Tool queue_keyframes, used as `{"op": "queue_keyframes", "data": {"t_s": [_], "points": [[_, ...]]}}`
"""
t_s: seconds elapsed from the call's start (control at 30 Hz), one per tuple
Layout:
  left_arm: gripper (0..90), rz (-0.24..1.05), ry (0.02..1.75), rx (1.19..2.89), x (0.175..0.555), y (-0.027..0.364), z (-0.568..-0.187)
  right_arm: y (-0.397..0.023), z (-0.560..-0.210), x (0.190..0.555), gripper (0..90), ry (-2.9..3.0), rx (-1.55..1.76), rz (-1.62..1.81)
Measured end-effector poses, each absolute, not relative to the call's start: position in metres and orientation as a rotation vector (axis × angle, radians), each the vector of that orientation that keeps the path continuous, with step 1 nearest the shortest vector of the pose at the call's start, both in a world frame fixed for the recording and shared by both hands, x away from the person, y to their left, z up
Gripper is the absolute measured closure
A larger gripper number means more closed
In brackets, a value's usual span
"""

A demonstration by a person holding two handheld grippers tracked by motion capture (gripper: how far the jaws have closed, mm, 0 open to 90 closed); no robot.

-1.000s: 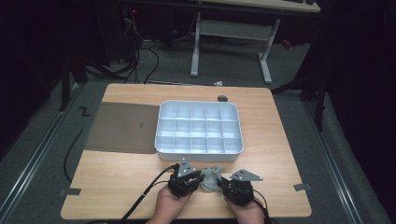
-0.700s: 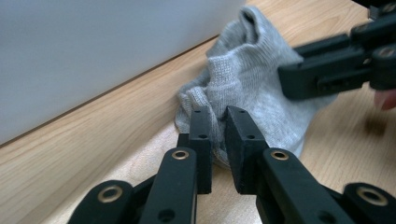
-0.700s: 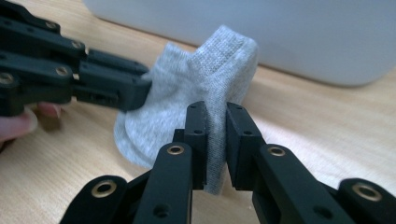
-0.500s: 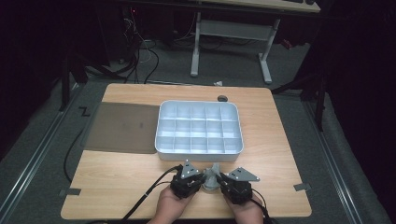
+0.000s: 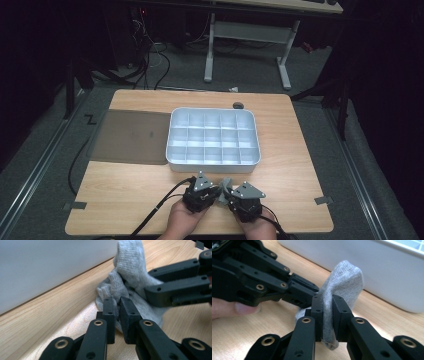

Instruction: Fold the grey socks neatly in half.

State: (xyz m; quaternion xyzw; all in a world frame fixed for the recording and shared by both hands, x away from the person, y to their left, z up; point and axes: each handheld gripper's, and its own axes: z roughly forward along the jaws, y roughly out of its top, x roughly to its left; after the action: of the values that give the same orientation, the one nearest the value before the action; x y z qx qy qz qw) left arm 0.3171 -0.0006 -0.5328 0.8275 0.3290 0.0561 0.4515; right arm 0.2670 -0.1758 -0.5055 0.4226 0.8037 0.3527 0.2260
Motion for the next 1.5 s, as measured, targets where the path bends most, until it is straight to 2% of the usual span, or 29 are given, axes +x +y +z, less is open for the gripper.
{"op": "queue_keyframes", "data": {"t_s": [0.23,0.33,0.43,0.53,0.67,0.73,1.03,1.17,1.27,1.37,1.5], "points": [[85.1,0.137,0.807,2.053,0.317,-0.001,-0.533,-0.173,-0.510,0.267,78.3,2.249,1.161,0.981],[85.1,0.136,0.808,2.052,0.317,-0.001,-0.533,-0.180,-0.509,0.270,74.0,2.255,1.257,1.093],[84.8,0.134,0.812,2.048,0.317,-0.001,-0.533,-0.191,-0.511,0.274,65.6,2.253,1.376,1.249],[84.3,0.132,0.812,2.049,0.317,-0.001,-0.533,-0.200,-0.513,0.275,66.1,2.229,1.430,1.356],[83.4,0.140,0.813,2.050,0.317,-0.001,-0.534,-0.201,-0.511,0.273,77.3,2.200,1.390,1.332],[83.1,0.145,0.814,2.050,0.317,-0.002,-0.534,-0.201,-0.511,0.272,79.5,2.194,1.377,1.313],[82.1,0.169,0.823,2.054,0.317,-0.002,-0.534,-0.204,-0.505,0.269,69.0,2.163,1.332,1.256],[81.9,0.177,0.823,2.055,0.316,-0.003,-0.534,-0.208,-0.499,0.265,67.7,2.147,1.313,1.255],[81.6,0.181,0.823,2.054,0.316,-0.003,-0.533,-0.211,-0.491,0.263,72.6,2.125,1.295,1.261],[81.3,0.185,0.823,2.053,0.316,-0.003,-0.533,-0.217,-0.486,0.262,89.4,2.105,1.291,1.251],[81.0,0.185,0.822,2.052,0.316,-0.003,-0.533,-0.228,-0.492,0.266,90.0,2.062,1.353,1.177]]}}
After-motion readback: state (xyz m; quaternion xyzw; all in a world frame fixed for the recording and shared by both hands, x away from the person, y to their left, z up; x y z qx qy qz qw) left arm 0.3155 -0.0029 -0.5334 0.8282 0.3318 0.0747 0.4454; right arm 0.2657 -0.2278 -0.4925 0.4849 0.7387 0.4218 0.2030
